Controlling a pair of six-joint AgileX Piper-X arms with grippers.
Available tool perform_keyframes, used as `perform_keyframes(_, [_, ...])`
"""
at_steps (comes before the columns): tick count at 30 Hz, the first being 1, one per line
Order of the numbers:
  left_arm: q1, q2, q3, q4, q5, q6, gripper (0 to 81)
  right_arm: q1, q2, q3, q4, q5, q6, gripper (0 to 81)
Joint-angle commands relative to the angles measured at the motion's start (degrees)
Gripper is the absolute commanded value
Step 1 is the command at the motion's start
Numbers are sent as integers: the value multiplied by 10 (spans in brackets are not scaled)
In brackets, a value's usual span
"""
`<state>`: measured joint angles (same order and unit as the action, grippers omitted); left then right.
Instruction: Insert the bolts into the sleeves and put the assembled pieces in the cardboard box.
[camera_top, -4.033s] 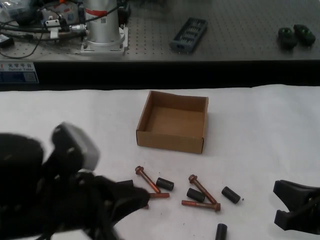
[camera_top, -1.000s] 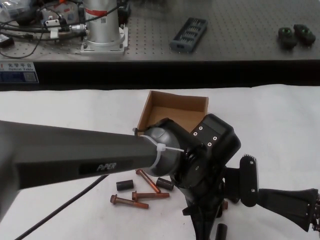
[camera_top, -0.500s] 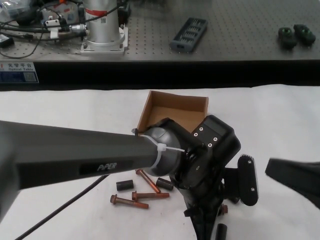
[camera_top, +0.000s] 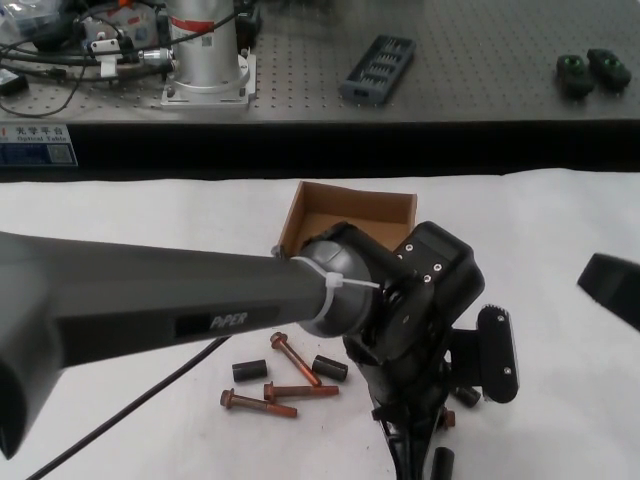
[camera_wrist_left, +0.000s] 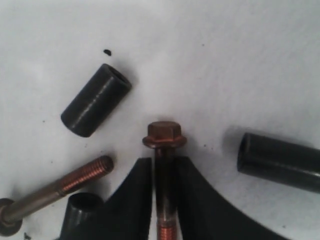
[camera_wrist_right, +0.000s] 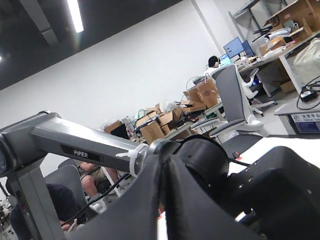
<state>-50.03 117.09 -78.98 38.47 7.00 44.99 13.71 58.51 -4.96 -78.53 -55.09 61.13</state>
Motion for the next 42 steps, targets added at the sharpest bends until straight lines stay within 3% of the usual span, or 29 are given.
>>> perform_keyframes(1, [-1, 24, 0, 62, 1, -7, 221, -4, 2, -6, -16, 16, 28, 43])
perform_keyframes(9, [-1, 24, -24, 116, 1, -10, 230, -4, 2, -10, -43, 45, 70, 43])
perform_keyframes(15, [-2, 39, -24, 116, 1, -20, 121, -4, 2, -20, -62, 45, 87, 43])
perform_keyframes(25, [-7, 40, -31, 102, -4, -49, 103, -4, 2, -20, -62, 40, 87, 43])
perform_keyframes(30, [-7, 40, -48, 85, -2, -112, 38, -4, 2, -20, -62, 35, 87, 43])
perform_keyframes(34, [-5, 40, -76, 78, 3, -208, 29, -4, 2, -20, -52, 35, 87, 43])
perform_keyframes(42, [20, -9, -95, 24, 91, -386, 29, -5, 2, -20, 65, 26, 122, 43])
